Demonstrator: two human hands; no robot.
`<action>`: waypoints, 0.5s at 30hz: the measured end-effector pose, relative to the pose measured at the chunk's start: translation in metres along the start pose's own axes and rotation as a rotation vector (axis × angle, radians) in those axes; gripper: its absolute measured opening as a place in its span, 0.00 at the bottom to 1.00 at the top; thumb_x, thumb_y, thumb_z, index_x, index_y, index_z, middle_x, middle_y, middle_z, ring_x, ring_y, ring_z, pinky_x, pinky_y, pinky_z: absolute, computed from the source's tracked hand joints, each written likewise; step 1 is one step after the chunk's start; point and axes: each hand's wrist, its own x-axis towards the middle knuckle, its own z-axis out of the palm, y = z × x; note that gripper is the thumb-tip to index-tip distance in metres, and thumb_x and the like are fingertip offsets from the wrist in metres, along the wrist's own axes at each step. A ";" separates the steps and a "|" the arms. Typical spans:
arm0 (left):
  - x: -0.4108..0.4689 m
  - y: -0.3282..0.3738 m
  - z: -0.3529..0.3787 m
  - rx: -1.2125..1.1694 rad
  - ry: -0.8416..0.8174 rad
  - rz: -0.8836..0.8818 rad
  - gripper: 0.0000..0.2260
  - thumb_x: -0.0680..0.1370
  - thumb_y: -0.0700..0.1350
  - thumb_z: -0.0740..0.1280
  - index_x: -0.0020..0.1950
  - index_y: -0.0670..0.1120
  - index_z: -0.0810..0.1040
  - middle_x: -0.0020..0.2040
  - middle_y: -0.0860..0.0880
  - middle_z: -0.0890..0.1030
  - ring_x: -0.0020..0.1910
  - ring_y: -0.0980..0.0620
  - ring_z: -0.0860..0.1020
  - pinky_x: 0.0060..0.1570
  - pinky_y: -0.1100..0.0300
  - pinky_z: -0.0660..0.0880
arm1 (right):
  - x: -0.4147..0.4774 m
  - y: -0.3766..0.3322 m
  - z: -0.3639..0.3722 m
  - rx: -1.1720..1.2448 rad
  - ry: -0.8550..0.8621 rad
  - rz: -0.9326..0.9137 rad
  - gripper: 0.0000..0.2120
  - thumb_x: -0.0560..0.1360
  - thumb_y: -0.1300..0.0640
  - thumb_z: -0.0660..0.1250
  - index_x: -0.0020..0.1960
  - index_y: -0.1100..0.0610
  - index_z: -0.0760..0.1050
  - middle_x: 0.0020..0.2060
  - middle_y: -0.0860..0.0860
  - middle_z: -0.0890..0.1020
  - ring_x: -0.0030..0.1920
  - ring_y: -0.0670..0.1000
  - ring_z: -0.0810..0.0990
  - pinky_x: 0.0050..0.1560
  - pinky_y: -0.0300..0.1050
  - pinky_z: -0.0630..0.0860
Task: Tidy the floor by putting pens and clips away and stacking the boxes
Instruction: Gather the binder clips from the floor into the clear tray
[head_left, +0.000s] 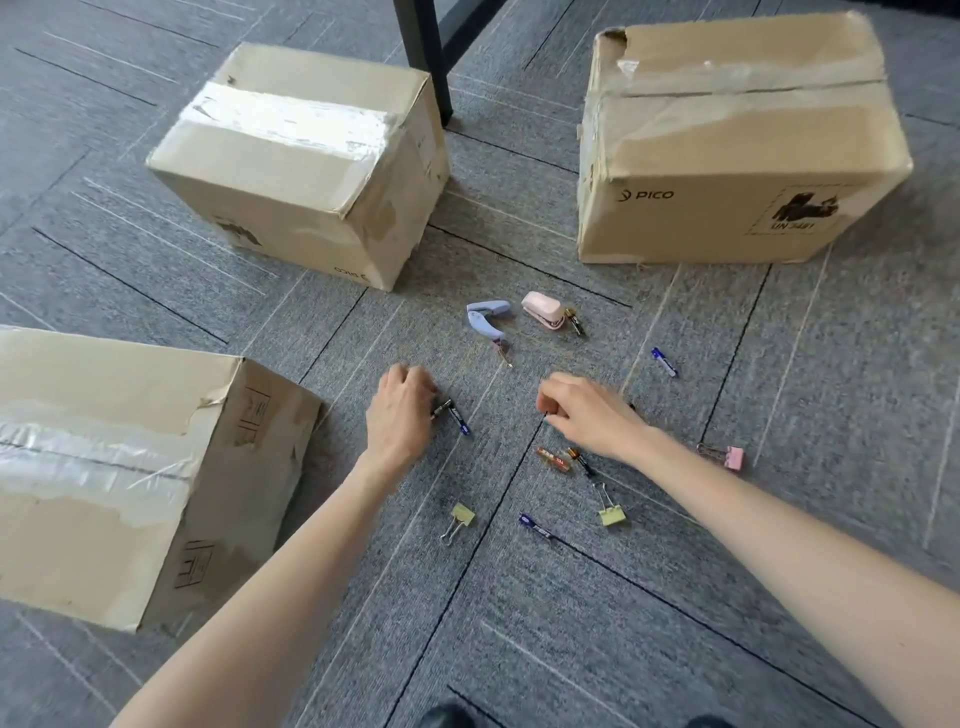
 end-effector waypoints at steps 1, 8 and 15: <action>0.001 -0.003 0.001 -0.014 -0.003 -0.006 0.05 0.79 0.41 0.63 0.54 0.44 0.75 0.51 0.45 0.73 0.52 0.46 0.72 0.44 0.51 0.73 | -0.003 0.000 0.000 0.001 0.010 -0.003 0.03 0.77 0.59 0.65 0.51 0.55 0.73 0.50 0.43 0.73 0.48 0.46 0.76 0.50 0.39 0.72; -0.014 0.004 0.004 -0.193 -0.006 -0.029 0.04 0.78 0.39 0.63 0.49 0.43 0.68 0.49 0.46 0.75 0.47 0.46 0.74 0.43 0.51 0.72 | -0.035 0.001 0.003 -0.114 -0.001 0.116 0.11 0.76 0.49 0.66 0.47 0.56 0.69 0.44 0.50 0.76 0.43 0.49 0.76 0.46 0.43 0.74; -0.051 0.025 0.005 -0.290 0.101 0.015 0.14 0.76 0.29 0.56 0.58 0.44 0.65 0.47 0.47 0.77 0.42 0.48 0.77 0.40 0.53 0.76 | -0.058 -0.006 0.009 -0.348 -0.281 0.297 0.31 0.69 0.42 0.72 0.61 0.61 0.68 0.47 0.53 0.79 0.49 0.54 0.80 0.51 0.49 0.78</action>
